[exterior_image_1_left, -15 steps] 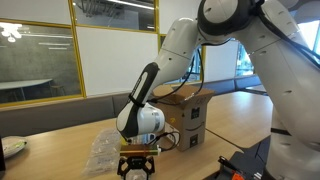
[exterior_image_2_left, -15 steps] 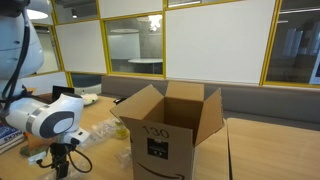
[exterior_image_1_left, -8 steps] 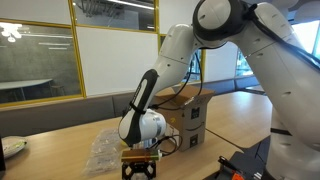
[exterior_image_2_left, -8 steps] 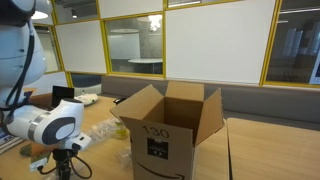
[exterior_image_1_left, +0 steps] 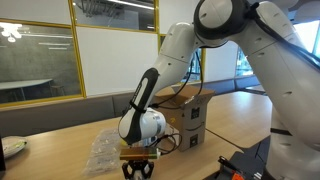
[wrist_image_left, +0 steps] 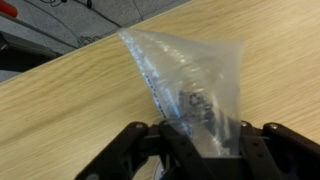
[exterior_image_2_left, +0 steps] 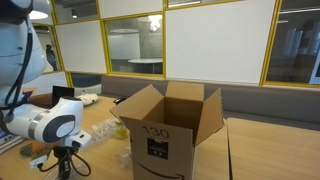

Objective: Put the objects on the table in the box

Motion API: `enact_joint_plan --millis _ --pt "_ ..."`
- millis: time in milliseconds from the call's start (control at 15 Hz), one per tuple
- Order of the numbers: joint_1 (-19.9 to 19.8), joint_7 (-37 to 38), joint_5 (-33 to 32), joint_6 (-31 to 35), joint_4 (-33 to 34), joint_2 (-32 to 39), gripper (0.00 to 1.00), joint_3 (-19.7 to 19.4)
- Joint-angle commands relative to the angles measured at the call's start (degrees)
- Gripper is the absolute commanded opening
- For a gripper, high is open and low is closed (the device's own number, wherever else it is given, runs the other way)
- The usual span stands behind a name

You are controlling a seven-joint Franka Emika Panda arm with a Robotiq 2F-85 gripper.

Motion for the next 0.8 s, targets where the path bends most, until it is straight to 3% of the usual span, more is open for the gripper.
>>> enact_joint_plan --millis 0,267,400,600,733 --pt "0.9 2.6 -1.8 3.8 -3.5 -4.2 0.15 -1.6" --pt "0.8 3.9 -4.7 7.4 -9.8 -12.9 0.06 -4.5" --pt "1.2 5.5 -8.4 8.0 -13.4 -19.0 0.1 -6.9" --pt "2.0 13.1 -21.2 6.6 -16.8 -28.2 0.11 -11.4" --pt "-0.6 17.8 -30.4 2.4 -17.0 -34.4 0.1 -10.3"
